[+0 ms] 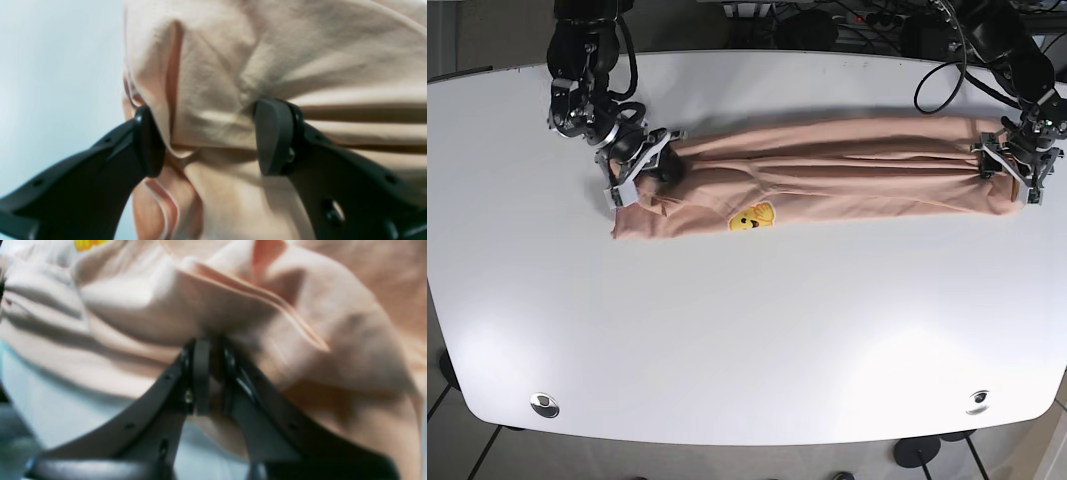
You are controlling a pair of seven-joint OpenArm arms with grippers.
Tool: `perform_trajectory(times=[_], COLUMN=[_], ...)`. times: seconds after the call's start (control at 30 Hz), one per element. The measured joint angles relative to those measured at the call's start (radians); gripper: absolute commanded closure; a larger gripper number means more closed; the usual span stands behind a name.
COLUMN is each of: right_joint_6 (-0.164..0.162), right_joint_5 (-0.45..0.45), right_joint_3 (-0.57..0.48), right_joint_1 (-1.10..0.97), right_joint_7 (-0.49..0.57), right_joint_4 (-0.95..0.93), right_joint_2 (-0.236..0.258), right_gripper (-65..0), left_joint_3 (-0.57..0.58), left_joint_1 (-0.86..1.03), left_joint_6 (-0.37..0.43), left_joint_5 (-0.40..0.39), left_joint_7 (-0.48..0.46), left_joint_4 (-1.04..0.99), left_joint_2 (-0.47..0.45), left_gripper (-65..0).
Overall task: Fold the T-shirt properly
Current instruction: 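Grasp both ends of the folded strip with both grippers and straighten it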
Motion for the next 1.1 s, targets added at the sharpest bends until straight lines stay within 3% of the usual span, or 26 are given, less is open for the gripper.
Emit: perform_trajectory(times=[0.13,0.17,0.3,0.4,0.47,0.5,0.57,0.9,1.1], right_joint_6=[-0.011,-0.011,-0.022,-0.024,-0.025,-0.025,-0.025,-0.032,-0.032], right_joint_5=[-0.051,-0.040,-0.048,-0.048,-0.048,-0.048,-0.048,-0.049,-0.052], right_joint_3=[0.013,0.014,0.016,0.017,0.018,0.018,0.018,0.019,0.024], right_joint_1=[0.058,0.055,0.046,0.043,0.031,0.023,0.021,0.021,0.021], right_joint_7=[0.000,0.000,-0.003,-0.002,0.006,0.012,0.011,0.007,0.008], right_joint_4=[-0.032,-0.029,-0.011,-0.010,-0.003,0.002,0.004,0.007,0.007], right_joint_2=[0.032,0.042,0.047,0.047,0.047,0.047,0.047,0.044,0.027], right_gripper=[-6.0,-6.0,-6.0,-5.9,-5.9,-5.9,-5.9,-5.9,-5.9], left_joint_3=[0.023,0.023,0.019,-0.050,-0.087,-0.101,-0.098,-0.095,0.070], left_joint_1=[-0.086,-0.088,-0.039,-0.005,0.020,0.033,0.042,0.028,-0.037], left_joint_6=[-0.007,-0.008,-0.005,0.003,0.003,0.003,0.003,0.003,0.000], left_joint_5=[-0.003,-0.034,-0.235,-0.439,-0.521,-0.545,-0.551,-0.581,-0.592], left_joint_7=[0.017,0.043,0.227,0.290,0.332,0.343,0.343,0.292,0.267], left_joint_4=[-0.055,-0.046,0.025,0.035,0.035,0.034,0.031,-0.158,-0.165], left_joint_2=[0.013,0.013,-0.037,-0.101,-0.120,-0.123,-0.123,-0.127,-0.117], left_gripper=[-38.5,-38.8,-39.0,-39.2,-39.4,-42.9,-46.7,-46.7,-46.5])
